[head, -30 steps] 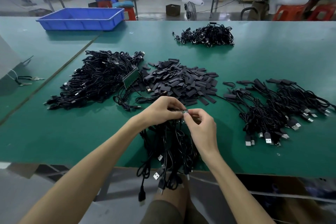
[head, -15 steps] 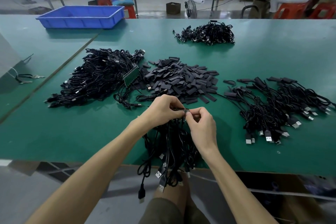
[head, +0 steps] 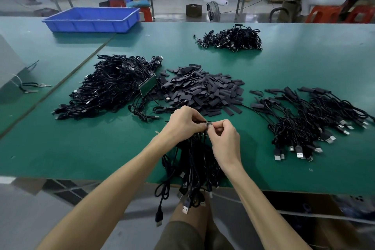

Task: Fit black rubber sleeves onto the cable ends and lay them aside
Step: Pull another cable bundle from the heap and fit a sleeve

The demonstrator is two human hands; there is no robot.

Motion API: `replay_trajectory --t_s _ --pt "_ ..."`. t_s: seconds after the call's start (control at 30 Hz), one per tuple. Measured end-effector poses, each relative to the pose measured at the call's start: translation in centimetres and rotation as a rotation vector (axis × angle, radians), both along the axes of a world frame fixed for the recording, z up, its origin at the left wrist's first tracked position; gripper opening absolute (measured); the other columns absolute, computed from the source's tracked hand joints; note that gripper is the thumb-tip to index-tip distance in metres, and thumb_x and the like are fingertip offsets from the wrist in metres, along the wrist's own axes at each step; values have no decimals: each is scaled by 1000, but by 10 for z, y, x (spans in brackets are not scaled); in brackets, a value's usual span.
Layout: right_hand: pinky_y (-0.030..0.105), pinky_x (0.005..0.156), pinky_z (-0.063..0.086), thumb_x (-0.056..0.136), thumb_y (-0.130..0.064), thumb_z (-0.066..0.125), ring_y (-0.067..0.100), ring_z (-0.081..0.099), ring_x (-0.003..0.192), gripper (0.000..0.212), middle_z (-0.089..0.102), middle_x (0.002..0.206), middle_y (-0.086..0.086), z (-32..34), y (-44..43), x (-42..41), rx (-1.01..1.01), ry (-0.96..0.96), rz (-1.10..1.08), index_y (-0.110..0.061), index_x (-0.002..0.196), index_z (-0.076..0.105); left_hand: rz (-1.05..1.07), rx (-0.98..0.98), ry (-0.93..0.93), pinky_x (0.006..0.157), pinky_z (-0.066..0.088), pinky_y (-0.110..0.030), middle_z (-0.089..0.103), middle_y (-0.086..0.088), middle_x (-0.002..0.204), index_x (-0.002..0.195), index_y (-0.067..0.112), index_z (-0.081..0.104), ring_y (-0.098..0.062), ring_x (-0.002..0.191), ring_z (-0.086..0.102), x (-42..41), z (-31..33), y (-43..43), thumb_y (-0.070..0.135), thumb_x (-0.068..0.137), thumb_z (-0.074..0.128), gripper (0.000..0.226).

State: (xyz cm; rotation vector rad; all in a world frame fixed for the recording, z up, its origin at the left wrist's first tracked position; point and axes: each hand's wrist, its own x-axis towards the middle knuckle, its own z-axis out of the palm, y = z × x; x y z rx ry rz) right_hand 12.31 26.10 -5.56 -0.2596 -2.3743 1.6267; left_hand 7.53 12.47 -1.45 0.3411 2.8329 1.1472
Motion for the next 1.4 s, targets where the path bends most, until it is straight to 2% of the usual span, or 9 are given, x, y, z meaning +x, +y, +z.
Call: replay_trajectory --t_s 0.2,0.47,0.7,0.83,0.97,1.07,1.23,1.33,1.4 --pt "32 73 52 100 -16 64 19 64 85 9 69 93 5 0 0 0 3 3 -6 -8 95 64 22 -21 -9 79 55 -27 75 3 84 99 17 80 -12 83 69 1 -1 1 24 87 78 14" --pt "25 71 51 99 -18 65 13 64 83 8 68 91 1 -3 1 -2 8 11 -5 -14 93 64 74 -30 32 106 44 -46 70 11 87 97 20 77 -15 96 68 5 -8 6 26 88 75 11" --pt "32 81 56 103 -19 63 20 72 87 13 73 89 4 3 17 -22 -348 22 -121 -7 102 68 51 -13 -13 114 32 -47 68 19 87 93 29 73 -10 100 65 2 -16 -8 29 90 71 3" --pt "27 61 59 105 -8 58 23 76 70 11 64 87 8 21 34 -47 -624 39 -63 2 105 62 45 -45 60 104 28 -39 60 11 102 101 32 68 -8 99 58 0 -19 -9 37 90 73 13" --pt "25 59 56 104 -8 59 16 72 66 11 70 86 7 7 38 -51 -399 68 41 -4 108 69 165 66 181 95 50 -38 60 5 100 103 24 67 -7 88 58 -18 -14 -17 17 97 66 9" --pt "23 64 56 103 -10 62 13 70 69 13 74 79 1 -6 41 -51 -349 59 63 -11 110 73 189 17 247 94 53 -36 59 1 113 115 15 68 -14 95 60 -39 -7 -29 4 98 59 22" --pt "24 79 58 93 -5 75 11 72 96 29 72 113 3 -10 40 -53 -270 51 176 -21 117 74 85 -244 279 99 50 -43 60 -5 134 137 13 62 -25 119 58 -69 -5 -29 10 99 63 39" --pt "30 93 58 91 -3 76 13 71 102 33 71 117 3 -10 39 -53 -242 53 187 -15 122 75 66 -359 306 97 50 -46 63 -8 128 134 14 65 -28 118 58 -77 -8 -25 16 97 67 37" --pt "29 91 59 90 -4 76 12 73 98 33 75 110 1 -10 39 -53 -253 45 200 -17 120 76 90 -382 364 94 50 -46 66 -8 120 128 15 70 -29 114 59 -77 -8 -25 20 96 69 32"
